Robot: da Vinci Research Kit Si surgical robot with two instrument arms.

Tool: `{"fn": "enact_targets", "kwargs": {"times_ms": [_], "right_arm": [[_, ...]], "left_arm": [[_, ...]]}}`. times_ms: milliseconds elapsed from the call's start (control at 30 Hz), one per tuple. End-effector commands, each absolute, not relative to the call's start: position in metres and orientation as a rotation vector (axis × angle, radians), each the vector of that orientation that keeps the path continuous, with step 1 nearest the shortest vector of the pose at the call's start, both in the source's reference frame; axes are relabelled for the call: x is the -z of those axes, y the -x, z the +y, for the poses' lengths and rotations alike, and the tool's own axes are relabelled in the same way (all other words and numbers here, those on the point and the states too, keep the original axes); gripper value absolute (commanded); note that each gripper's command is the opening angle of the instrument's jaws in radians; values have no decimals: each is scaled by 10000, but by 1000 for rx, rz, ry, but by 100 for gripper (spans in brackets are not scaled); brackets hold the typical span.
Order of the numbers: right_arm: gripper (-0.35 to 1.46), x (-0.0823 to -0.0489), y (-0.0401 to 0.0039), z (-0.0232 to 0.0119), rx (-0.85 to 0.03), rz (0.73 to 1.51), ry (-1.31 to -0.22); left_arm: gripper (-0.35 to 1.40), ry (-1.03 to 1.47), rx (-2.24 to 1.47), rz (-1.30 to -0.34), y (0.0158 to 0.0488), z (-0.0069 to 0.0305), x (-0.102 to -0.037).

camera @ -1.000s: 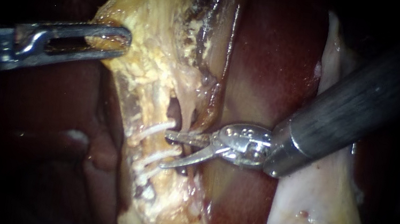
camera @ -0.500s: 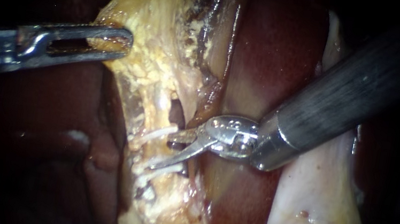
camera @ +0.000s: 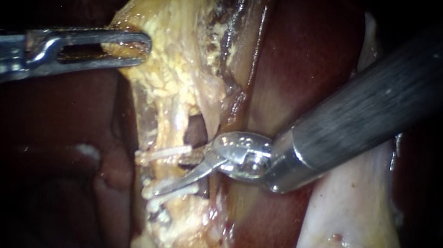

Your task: Go to the cutting position left tube

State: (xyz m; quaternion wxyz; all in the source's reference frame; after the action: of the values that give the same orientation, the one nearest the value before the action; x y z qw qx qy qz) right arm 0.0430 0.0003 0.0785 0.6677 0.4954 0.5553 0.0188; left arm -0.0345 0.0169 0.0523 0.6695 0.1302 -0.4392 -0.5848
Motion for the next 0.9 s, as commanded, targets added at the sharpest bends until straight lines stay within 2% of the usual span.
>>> {"fn": "enact_targets", "kwargs": {"times_ms": [33,367,700,900], "right_arm": [[114,-786,-429,1,-43,1246,-1129],[113,-785,-434,-3,-55,1235,-1164],[113,-785,-449,2,-170,1218,-1257],[114,-788,-455,4,-193,1213,-1272]], "left_arm": [[-35,-294,1319,-989,345,169,-524],[-35,-294,1320,-989,345,173,-530],[-35,-292,1321,-989,348,174,-530],[-35,-292,1322,-989,350,174,-530]]}}
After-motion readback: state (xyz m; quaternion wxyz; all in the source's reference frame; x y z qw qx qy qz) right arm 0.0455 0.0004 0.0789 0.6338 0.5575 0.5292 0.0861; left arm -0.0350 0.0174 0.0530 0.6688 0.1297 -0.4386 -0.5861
